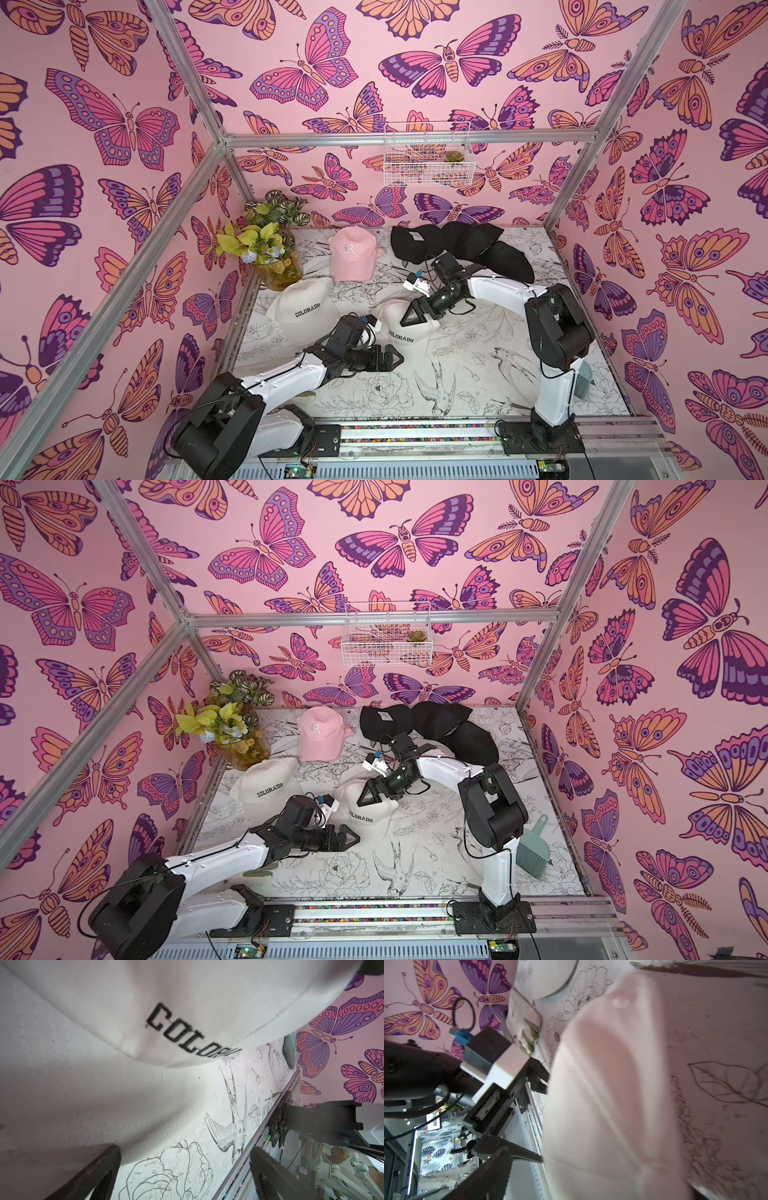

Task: Stack the baseball caps by color
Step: Adjust the baseball cap at the center of the board.

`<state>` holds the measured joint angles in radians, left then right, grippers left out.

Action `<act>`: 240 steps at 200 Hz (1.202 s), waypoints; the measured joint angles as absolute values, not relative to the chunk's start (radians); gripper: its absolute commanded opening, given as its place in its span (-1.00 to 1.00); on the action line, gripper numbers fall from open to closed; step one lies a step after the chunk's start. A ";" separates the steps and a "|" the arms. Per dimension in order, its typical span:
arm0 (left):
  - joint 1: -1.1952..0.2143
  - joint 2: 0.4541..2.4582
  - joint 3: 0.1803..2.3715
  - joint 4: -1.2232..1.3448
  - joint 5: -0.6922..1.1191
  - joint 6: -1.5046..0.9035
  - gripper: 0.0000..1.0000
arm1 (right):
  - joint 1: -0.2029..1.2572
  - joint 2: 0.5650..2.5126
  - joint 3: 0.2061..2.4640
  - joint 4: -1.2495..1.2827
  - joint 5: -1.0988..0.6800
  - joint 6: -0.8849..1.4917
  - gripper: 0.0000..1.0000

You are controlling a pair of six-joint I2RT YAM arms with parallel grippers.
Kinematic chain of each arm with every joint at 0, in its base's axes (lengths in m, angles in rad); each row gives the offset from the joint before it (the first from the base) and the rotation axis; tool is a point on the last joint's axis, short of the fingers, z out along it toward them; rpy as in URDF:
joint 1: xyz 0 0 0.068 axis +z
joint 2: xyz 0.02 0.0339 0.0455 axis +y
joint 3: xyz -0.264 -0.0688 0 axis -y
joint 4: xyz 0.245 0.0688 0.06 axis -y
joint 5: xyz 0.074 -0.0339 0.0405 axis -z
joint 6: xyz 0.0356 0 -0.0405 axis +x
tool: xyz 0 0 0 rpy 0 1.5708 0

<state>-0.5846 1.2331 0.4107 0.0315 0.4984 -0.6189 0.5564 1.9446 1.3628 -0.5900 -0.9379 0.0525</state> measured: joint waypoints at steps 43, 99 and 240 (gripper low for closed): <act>-0.588 1.277 0.443 0.030 0.494 -0.618 1.00 | 0.572 1.934 1.365 -0.592 -1.019 0.048 0.34; -0.588 1.314 0.474 0.028 0.493 -0.610 1.00 | 0.571 1.851 1.395 -0.614 -1.073 0.025 0.26; -0.570 1.229 0.586 -0.213 0.406 -0.599 1.00 | 0.546 1.882 1.422 -0.658 -0.905 -0.023 -1.00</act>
